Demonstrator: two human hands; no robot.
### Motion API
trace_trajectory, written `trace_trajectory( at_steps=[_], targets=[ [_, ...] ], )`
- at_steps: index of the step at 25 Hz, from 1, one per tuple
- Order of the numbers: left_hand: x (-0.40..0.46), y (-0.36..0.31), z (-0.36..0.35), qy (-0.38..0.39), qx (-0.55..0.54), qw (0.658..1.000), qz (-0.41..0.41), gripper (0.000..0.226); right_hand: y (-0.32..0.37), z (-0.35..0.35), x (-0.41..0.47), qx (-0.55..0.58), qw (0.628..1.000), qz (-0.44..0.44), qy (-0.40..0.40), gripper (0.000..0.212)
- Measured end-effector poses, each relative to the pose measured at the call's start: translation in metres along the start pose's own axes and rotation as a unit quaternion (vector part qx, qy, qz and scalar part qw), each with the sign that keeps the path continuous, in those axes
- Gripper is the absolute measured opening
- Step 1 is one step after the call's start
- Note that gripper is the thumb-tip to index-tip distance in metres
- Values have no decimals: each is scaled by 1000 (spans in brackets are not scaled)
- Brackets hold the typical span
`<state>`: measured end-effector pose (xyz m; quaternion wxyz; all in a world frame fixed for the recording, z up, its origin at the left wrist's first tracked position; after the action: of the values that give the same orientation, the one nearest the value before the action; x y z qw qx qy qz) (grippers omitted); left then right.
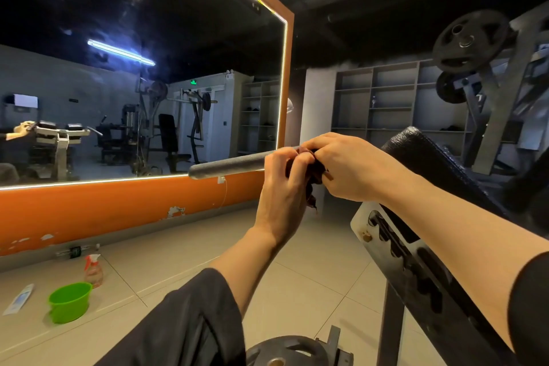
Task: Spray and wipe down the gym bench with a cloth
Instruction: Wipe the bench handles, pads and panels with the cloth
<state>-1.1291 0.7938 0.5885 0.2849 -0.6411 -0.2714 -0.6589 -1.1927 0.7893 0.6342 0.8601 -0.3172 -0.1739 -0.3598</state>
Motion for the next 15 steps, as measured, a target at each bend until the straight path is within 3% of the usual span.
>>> trace_trajectory(
  at_steps=[5, 8, 11, 15],
  targets=[
    [-36, 75, 17, -25, 51, 977, 203, 47, 3, 2, -2, -28, 1000, 9, -2, 26],
    [-34, 63, 29, -34, 44, 989, 135, 34, 17, -2, 1, -102, 994, 45, -19, 29],
    [-4, 31, 20, -24, 28, 998, 54, 36, 30, -12, 10, -183, 980, 69, -36, 30],
    [-17, 70, 20, 2, 47, 989, 137, 43, 41, -11, 22, -156, 978, 73, -120, 32]
  ],
)
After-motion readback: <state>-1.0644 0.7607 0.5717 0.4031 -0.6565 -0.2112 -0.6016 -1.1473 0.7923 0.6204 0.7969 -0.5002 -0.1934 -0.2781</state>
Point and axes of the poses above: each hand's wrist, its own x-axis towards the middle knuckle, its own z-axis out of the back of the hand, y = z × x, the point moved 10 cm from there along x, towards the middle knuckle, and after that the axes turned 5 degrees about z, right-handed, at the moved point
